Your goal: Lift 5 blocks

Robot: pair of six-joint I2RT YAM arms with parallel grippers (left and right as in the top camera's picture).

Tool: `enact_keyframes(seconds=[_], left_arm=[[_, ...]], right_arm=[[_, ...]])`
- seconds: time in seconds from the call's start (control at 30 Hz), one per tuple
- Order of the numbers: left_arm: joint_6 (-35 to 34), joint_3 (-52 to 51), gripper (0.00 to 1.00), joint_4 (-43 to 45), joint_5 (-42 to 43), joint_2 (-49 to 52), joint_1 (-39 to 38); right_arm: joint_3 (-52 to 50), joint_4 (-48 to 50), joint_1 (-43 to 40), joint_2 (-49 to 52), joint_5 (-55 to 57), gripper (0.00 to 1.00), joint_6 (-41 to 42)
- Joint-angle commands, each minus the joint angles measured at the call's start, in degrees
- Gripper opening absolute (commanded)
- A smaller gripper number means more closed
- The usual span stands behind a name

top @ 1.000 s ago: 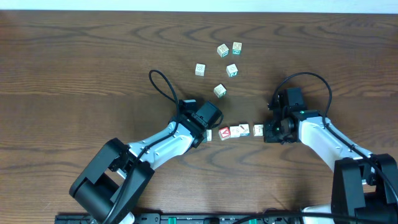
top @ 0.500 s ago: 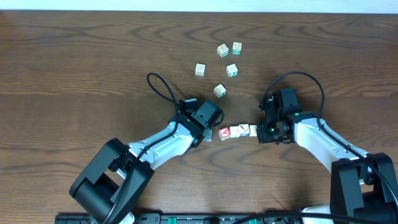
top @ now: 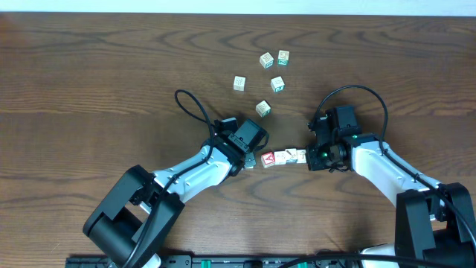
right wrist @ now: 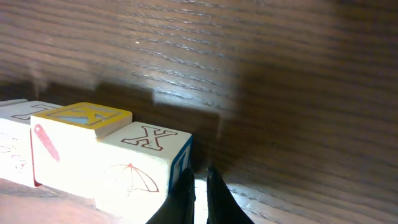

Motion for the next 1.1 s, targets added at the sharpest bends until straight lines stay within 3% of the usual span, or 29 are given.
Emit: enact_keyframes(seconds=[0.0, 0.83, 1.07], left_arm=[[-1.11, -0.42, 0.08, 0.31, 1.95, 0.83, 0.07], [-2.95, -0.42, 0.12, 2.51, 2.64, 0.83, 0.07], [1.33, -0.42, 0.11, 3.72, 3.74, 0.83, 0.07]], right_arm=[[-0.44, 0.17, 0.81, 0.15, -1.53, 0.06, -1.11], [-0.44, 0.20, 0.83, 0.15, -7.56, 0.06, -5.03], [-0.48, 0.20, 0.83, 0.15, -7.48, 0.06, -5.03]])
